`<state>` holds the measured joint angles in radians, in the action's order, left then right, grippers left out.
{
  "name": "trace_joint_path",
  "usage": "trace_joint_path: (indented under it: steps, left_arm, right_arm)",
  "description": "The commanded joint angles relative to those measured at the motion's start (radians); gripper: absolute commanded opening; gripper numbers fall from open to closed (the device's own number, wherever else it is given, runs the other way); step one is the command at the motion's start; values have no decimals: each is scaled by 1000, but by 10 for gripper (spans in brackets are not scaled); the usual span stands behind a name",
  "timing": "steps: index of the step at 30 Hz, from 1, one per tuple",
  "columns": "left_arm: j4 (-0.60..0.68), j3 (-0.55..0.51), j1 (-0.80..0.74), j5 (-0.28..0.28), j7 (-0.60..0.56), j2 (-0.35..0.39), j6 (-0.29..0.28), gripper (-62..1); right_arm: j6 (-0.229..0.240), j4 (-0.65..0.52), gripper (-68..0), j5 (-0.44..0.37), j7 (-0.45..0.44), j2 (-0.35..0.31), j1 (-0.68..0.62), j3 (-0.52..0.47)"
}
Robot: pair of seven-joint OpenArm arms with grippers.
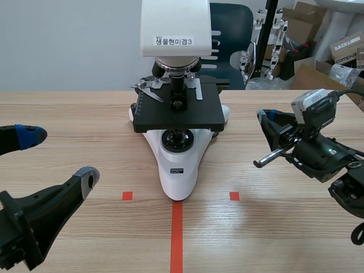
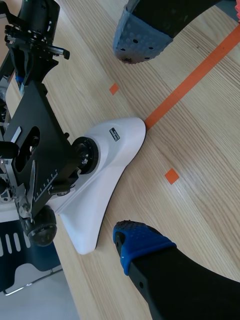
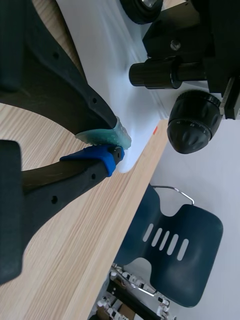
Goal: Point at the stage knob
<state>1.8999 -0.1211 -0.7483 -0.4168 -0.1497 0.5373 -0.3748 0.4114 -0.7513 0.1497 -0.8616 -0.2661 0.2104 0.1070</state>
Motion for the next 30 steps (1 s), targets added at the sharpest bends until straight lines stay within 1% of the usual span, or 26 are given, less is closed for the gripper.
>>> trace_joint_path:
  steps: [1, 4, 7, 11, 19, 21, 23, 24, 25, 30]
  left_arm:
    - [16, -3, 1, -10, -14, -2, -2, 14]
    - [16, -3, 1, -10, -15, -2, -2, 14]
    - [16, -3, 1, -10, -15, -2, -2, 14]
    - [16, -3, 1, -10, -14, -2, -2, 14]
    - [16, -3, 1, -10, -14, -2, -2, 14]
    - [16, -3, 1, -10, -14, -2, -2, 14]
    - [16, -3, 1, -10, -14, -2, -2, 14]
    - [16, -3, 1, -10, -14, -2, -2, 14]
    - [16, -3, 1, -10, -15, -2, -2, 14]
    - [16, -3, 1, -10, -14, -2, -2, 14]
  right_arm:
    - [2, 16, -649, 4, -23, -2, 28, -1]
    - [2, 47, -653, 58, -60, 18, 36, -1]
    - [3, 60, -654, 92, -93, 32, 36, -1]
    - [9, 65, -654, 117, -103, 49, 36, 0]
    - [8, 88, -653, 121, -111, 62, 35, 70]
    - [0, 93, -653, 121, -122, 61, 32, 88]
    - [-12, 93, -653, 121, -126, 61, 27, 95]
    - [-28, 93, -653, 121, -131, 61, 26, 97]
    - [-34, 93, -653, 120, -136, 61, 22, 97]
    - [-34, 93, -653, 120, -144, 61, 16, 97]
